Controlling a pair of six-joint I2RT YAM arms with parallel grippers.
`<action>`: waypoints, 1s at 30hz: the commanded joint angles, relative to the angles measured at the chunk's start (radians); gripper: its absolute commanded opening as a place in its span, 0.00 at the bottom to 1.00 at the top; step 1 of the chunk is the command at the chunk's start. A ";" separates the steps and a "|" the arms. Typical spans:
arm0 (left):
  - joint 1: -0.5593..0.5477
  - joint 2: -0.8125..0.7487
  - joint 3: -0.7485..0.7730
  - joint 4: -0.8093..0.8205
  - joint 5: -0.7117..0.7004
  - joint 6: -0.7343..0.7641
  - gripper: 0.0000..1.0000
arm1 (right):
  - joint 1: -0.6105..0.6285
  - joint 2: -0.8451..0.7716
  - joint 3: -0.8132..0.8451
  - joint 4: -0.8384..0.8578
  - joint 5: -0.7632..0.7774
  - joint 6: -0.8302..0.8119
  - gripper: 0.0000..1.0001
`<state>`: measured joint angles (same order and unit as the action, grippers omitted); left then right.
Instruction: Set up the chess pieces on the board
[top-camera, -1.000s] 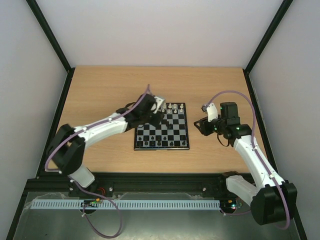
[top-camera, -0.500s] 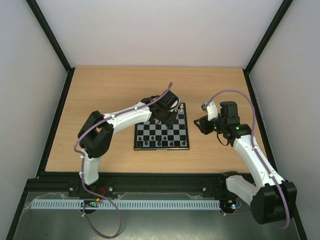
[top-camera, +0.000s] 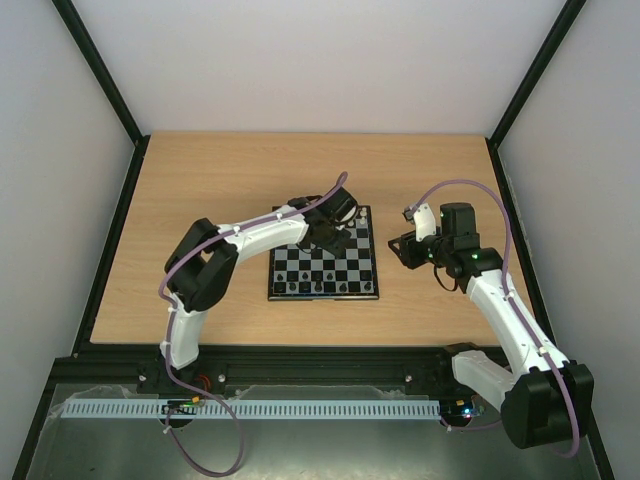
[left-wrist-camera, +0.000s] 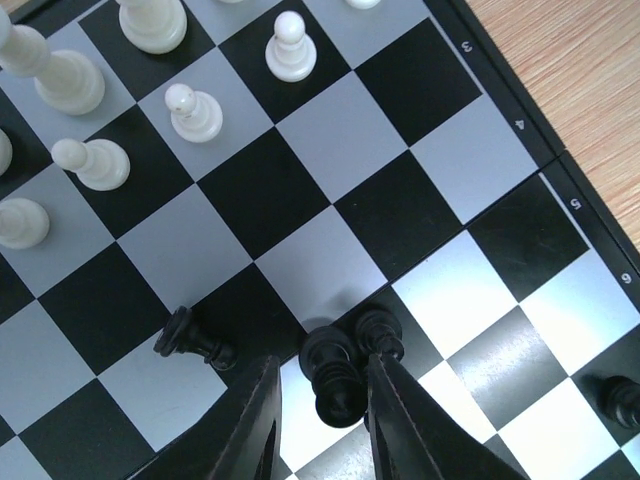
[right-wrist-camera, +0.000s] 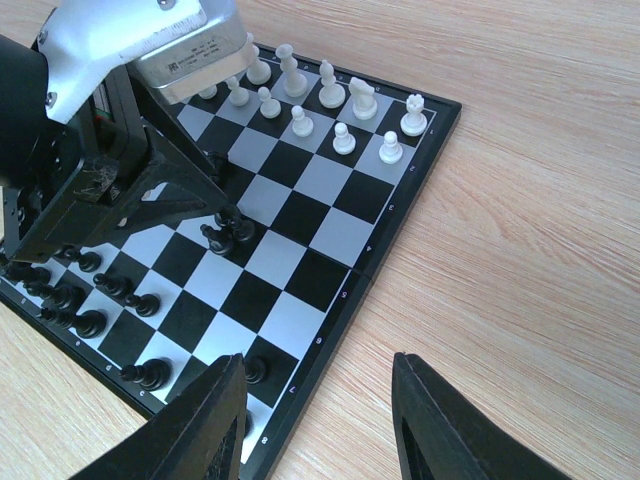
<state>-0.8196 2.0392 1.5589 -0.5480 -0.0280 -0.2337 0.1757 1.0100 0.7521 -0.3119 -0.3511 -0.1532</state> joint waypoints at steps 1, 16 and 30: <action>0.007 0.019 0.016 -0.032 -0.015 0.001 0.26 | -0.004 0.004 -0.002 -0.015 0.004 -0.010 0.41; 0.023 0.029 0.000 -0.017 -0.015 0.017 0.22 | -0.004 0.004 -0.007 -0.011 0.015 -0.010 0.40; 0.030 0.001 0.011 -0.014 -0.011 0.032 0.12 | -0.004 -0.003 -0.010 -0.012 0.021 -0.011 0.40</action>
<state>-0.7952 2.0567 1.5585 -0.5446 -0.0311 -0.2096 0.1757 1.0100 0.7521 -0.3119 -0.3313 -0.1535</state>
